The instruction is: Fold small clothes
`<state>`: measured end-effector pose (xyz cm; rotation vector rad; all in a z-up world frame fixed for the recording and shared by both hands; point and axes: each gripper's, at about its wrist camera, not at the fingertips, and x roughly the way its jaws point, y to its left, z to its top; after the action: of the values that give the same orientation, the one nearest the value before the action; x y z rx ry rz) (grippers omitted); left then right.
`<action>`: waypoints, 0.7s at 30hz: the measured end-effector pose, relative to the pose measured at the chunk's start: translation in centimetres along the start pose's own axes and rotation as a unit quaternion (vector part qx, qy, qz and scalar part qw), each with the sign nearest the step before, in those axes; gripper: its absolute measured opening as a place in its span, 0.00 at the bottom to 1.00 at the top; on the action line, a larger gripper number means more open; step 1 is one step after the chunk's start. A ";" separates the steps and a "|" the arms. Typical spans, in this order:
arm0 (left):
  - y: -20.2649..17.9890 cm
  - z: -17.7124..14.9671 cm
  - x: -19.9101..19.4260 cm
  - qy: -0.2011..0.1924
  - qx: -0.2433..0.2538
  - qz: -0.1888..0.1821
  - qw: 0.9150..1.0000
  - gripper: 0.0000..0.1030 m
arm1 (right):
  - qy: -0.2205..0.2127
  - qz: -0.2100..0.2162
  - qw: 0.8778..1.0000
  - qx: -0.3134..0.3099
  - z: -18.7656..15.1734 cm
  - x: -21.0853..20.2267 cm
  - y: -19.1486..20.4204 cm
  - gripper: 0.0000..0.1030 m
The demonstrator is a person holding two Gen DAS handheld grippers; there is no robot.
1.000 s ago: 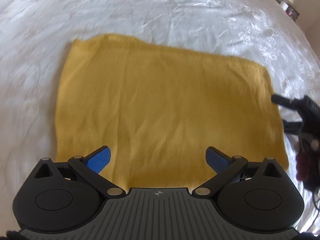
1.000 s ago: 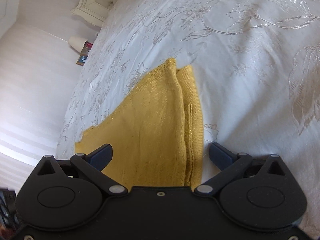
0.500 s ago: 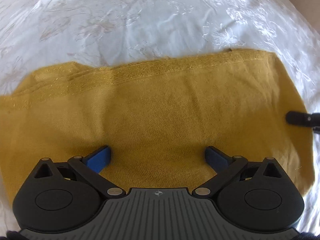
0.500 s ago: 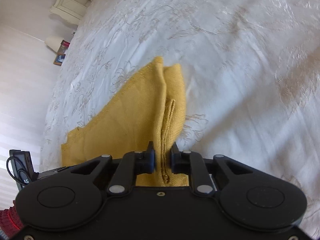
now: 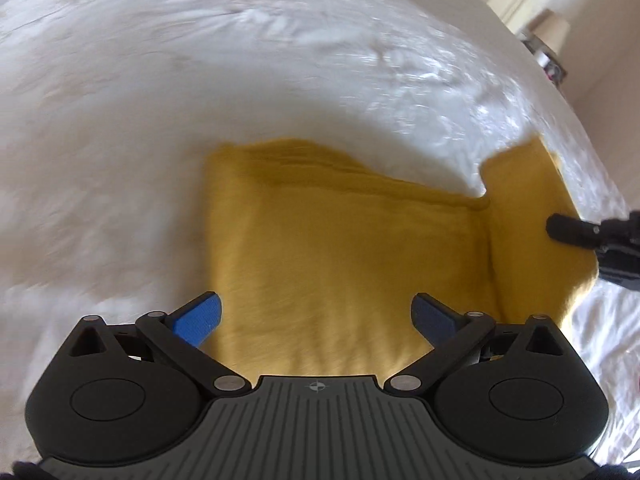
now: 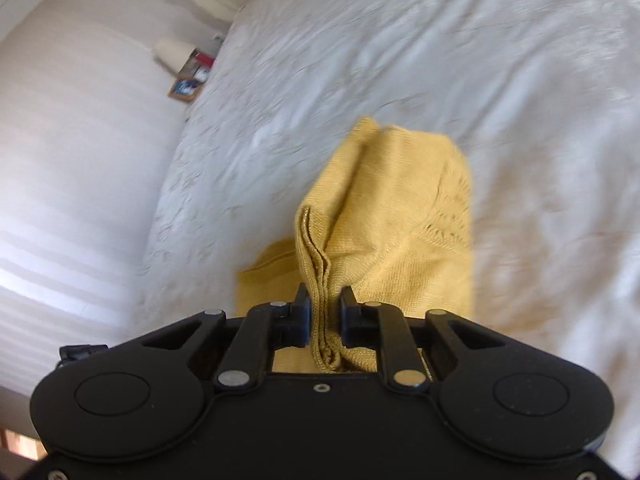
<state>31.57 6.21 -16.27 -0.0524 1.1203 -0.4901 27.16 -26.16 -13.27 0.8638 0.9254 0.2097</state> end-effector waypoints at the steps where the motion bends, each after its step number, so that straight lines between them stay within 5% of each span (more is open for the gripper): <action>1: 1.0 -0.1 -0.6 0.000 -0.008 0.005 1.000 1.00 | 0.008 0.004 1.000 -0.007 -0.2 1.3 1.0 0.23; 8: 6.4 -1.9 -2.9 -0.002 -0.079 0.027 0.996 1.00 | 0.061 0.004 0.998 -0.024 -3.0 9.4 5.2 0.23; 16: 8.1 -1.6 -3.6 -0.011 -0.101 0.006 0.995 1.00 | 0.079 -0.021 0.991 -0.106 -5.6 12.3 8.5 0.29; 17: 8.3 -1.5 -3.9 -0.015 -0.100 0.001 0.995 1.00 | 0.068 -0.016 0.991 -0.116 -5.7 11.6 8.9 0.31; 19: 8.1 -0.8 -4.1 -0.021 -0.095 -0.008 0.995 1.00 | 0.039 -0.017 0.991 -0.130 -6.0 9.3 9.4 0.59; 21: 7.7 0.2 -4.0 -0.022 -0.090 -0.020 0.996 1.00 | 0.015 -0.038 0.986 -0.159 -6.2 7.4 9.7 0.62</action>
<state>33.03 14.65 -14.96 -0.2412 1.1189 -0.4208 28.70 -12.58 -12.60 0.5303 0.9217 0.2966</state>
